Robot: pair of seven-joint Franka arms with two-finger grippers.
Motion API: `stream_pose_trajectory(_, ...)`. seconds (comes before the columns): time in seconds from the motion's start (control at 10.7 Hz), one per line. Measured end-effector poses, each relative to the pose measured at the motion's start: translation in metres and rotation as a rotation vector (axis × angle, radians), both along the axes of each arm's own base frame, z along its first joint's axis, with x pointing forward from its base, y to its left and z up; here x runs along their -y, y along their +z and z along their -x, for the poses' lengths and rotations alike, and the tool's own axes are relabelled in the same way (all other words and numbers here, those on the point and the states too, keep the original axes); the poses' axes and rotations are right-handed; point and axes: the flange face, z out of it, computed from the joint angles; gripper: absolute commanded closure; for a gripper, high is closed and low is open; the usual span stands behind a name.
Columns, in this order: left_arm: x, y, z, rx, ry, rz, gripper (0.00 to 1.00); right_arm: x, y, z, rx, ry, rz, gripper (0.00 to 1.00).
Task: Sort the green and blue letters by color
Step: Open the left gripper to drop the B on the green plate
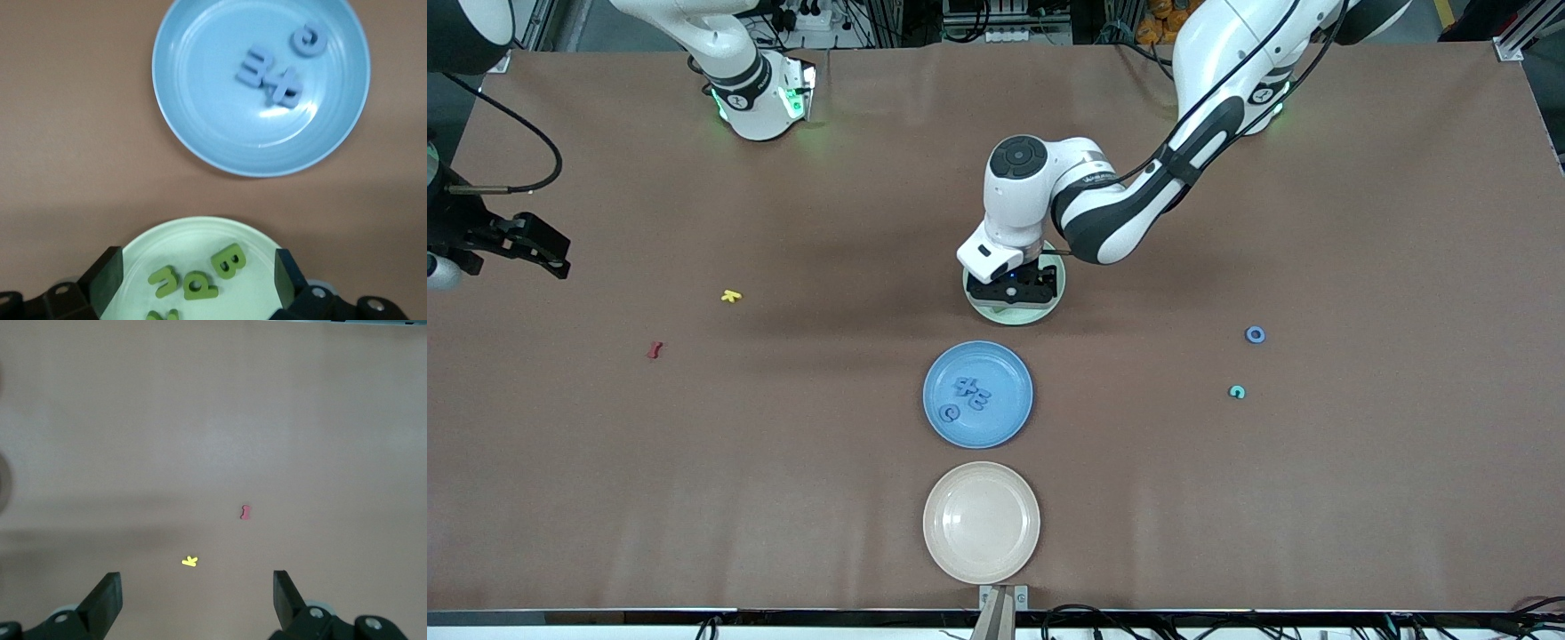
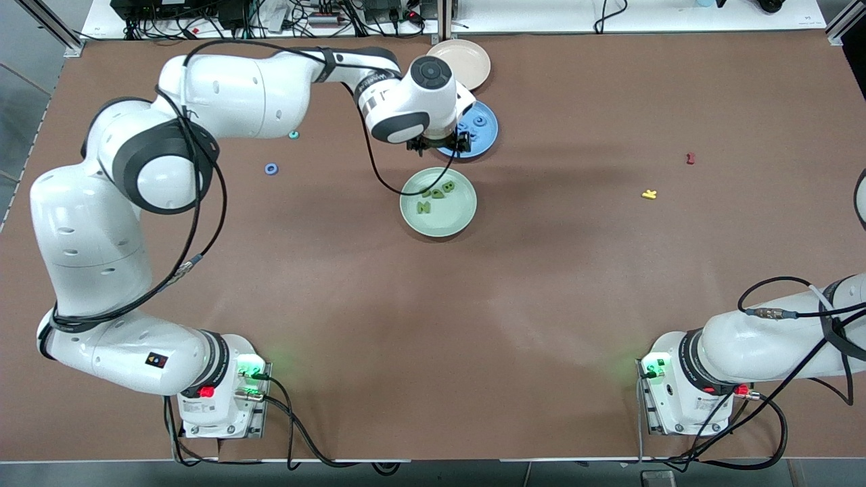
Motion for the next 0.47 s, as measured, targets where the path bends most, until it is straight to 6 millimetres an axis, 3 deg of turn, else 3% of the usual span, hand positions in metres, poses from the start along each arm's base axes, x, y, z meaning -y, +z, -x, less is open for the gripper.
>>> stream_pose_trajectory(0.28,-0.014,0.046,-0.021,0.067,0.031,0.007,0.00,-0.002,0.005,0.000,0.012,-0.005,-0.061,0.00)
stream_pose_trajectory(0.47,-0.034,0.085,-0.038,0.128,0.060,-0.013,0.00,-0.002,0.003,-0.006,0.039,-0.009,-0.087,0.00)
